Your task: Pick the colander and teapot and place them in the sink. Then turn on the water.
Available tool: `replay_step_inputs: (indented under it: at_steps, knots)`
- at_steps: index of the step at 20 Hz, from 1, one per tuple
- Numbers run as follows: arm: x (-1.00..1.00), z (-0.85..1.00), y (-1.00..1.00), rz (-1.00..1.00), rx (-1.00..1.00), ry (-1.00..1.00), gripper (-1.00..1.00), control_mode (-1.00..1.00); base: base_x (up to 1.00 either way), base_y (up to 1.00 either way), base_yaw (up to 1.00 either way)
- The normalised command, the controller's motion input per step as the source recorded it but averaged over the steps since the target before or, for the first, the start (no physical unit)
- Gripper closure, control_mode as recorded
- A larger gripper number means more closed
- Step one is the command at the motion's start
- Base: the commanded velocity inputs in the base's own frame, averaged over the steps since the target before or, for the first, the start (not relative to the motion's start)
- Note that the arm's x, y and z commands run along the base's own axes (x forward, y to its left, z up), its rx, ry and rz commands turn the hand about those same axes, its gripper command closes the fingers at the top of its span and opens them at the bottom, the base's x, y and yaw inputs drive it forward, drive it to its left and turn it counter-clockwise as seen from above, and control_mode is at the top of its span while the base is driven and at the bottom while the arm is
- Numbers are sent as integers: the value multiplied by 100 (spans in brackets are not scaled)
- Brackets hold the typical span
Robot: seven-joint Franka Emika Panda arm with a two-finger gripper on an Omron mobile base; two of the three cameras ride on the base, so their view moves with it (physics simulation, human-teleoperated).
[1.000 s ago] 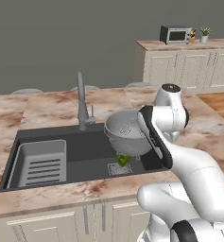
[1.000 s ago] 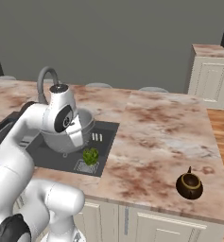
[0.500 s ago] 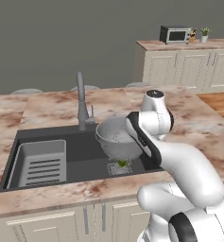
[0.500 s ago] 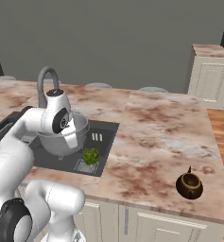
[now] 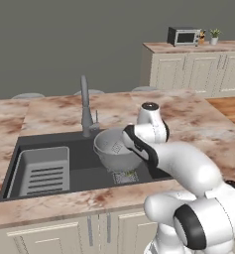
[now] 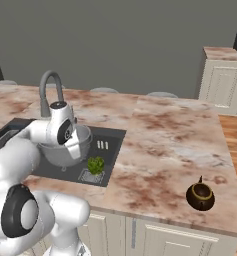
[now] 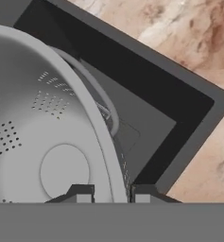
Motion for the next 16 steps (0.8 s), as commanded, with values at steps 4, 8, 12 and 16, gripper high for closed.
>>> replay_step_inputs:
  at_steps: [4, 8, 12, 16]
  knots:
    - [31, -39, 25, 2, 0, 2, 100, -100, 0, 0, 0]
    - [29, -37, 18, 4, 0, 1, 100, -100, 0, 0, 0]
    - [23, -37, 8, 3, 5, 0, 100, -100, 0, 0, 0]
    - [20, -37, 9, 1, 7, 0, 100, -100, 0, 0, 0]
